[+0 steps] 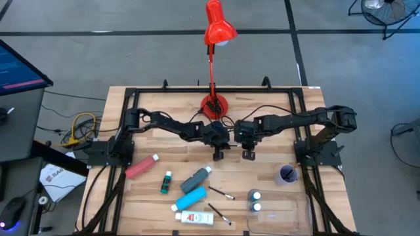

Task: Pick & Place Paint Supplies
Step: Put the black silver paint brush into the purple cup

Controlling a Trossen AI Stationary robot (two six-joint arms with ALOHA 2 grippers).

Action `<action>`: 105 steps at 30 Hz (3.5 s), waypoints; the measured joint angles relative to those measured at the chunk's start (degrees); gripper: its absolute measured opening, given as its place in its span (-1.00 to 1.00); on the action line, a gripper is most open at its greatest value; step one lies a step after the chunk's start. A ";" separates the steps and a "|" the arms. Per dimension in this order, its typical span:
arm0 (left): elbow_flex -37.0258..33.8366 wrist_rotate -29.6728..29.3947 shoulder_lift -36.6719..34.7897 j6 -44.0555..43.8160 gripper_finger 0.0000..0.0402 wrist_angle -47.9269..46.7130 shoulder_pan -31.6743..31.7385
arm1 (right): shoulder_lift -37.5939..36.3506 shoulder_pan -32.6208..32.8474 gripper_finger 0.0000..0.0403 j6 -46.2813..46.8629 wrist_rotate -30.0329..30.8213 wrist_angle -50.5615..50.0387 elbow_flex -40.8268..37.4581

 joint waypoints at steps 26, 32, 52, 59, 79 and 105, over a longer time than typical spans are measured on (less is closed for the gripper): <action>-4.55 -0.79 0.00 -6.00 -1.00 10.79 0.01 | -20.85 4.65 -0.74 -3.31 0.55 13.29 -4.96; -7.42 0.52 0.00 -8.66 -1.00 21.95 0.17 | -32.85 6.56 -0.74 -2.05 0.48 21.42 -10.32; -15.41 0.74 0.02 -15.74 -1.00 56.22 -1.98 | -41.11 9.36 -0.20 1.86 0.55 35.84 -18.34; -18.39 0.64 0.02 -17.22 -1.00 68.56 -3.39 | -41.82 13.00 0.36 2.43 3.19 38.84 -18.26; -21.59 0.87 -8.92 -11.15 -1.00 78.80 -10.83 | -29.62 19.76 0.58 1.72 10.71 65.38 -18.26; -21.68 -2.83 -9.94 -9.50 -1.00 75.03 -11.67 | -15.94 21.88 0.58 -3.63 15.19 88.87 -18.23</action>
